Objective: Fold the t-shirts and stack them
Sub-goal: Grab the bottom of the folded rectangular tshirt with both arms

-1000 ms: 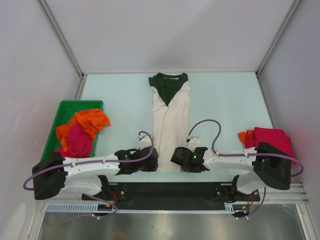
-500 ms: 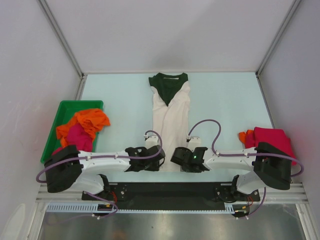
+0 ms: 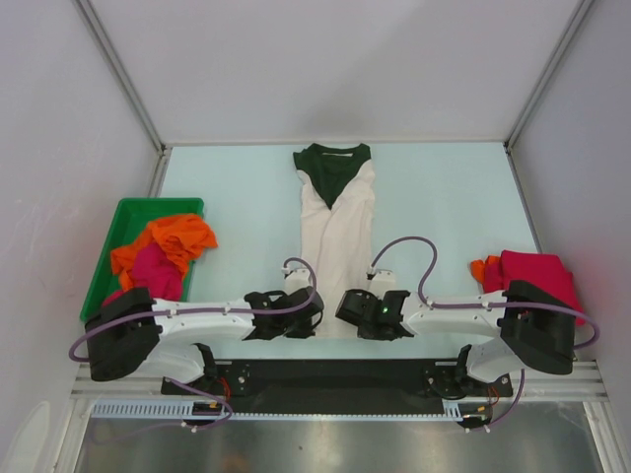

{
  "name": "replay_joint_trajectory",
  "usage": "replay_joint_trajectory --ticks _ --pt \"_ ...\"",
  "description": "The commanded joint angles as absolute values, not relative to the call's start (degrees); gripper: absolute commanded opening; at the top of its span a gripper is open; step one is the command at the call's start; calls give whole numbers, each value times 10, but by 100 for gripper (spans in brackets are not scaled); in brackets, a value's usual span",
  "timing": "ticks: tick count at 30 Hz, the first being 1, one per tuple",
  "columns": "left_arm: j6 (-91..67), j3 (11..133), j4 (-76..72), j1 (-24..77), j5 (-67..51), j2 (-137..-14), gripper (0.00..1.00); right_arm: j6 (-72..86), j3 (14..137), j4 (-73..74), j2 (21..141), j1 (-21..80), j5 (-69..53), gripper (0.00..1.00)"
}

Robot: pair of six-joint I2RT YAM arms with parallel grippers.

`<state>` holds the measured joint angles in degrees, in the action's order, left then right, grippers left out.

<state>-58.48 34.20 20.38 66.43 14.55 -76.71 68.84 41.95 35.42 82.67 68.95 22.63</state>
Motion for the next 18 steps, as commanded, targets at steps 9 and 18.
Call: replay_joint_trajectory --ticks 9,18 --pt "-604 279 250 686 95 -757 0 709 391 350 866 701 195 0" --pt "-605 323 334 711 175 -683 0 746 452 445 848 751 255 0"
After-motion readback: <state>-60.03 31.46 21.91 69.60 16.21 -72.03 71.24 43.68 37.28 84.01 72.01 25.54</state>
